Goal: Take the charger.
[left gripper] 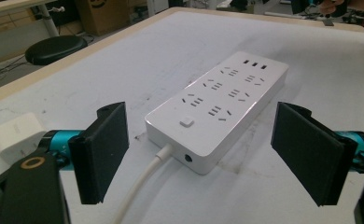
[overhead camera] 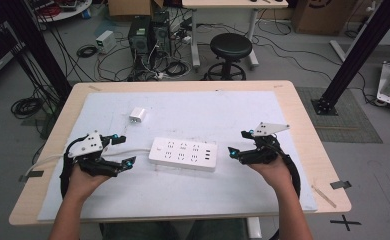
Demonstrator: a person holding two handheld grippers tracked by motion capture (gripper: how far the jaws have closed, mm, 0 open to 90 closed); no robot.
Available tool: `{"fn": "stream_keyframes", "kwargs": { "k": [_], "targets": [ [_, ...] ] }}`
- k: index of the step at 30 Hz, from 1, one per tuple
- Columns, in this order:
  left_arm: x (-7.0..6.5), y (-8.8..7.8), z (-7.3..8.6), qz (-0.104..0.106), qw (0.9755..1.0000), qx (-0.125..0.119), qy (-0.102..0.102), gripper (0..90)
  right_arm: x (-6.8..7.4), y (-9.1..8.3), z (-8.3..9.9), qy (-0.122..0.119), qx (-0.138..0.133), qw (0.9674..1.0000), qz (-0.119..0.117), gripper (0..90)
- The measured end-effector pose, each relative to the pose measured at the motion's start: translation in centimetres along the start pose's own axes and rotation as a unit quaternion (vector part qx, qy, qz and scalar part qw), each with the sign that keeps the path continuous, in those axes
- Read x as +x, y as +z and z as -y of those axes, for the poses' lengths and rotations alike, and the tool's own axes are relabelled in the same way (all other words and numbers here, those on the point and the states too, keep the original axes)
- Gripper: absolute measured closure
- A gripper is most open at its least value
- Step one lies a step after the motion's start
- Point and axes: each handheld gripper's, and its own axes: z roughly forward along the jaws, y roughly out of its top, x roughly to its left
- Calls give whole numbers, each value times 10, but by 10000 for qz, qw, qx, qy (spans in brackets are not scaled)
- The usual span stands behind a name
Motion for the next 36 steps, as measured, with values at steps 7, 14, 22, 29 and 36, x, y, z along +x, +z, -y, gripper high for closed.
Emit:
{"fn": "stream_keyframes", "kwargs": {
  "k": [7,14,22,29,36],
  "targets": [
    [1,2,-5,-150,9999,13,-81,192,3,-3,-3,-23,-13,10000,-10,205],
    [9,12,-16,-505,9984,155,-189,192,3,-10,-7,15,-79,10000,3,205],
    [38,47,-37,-1090,9905,641,-542,192,3,-8,-7,37,-2,10000,15,206],
    [60,61,-37,-1475,9841,515,-840,192,2,-8,-6,48,57,10000,56,206],
    [79,77,-49,-1617,9787,891,-892,194,0,-2,-5,58,178,9998,57,206]
  ]
}}
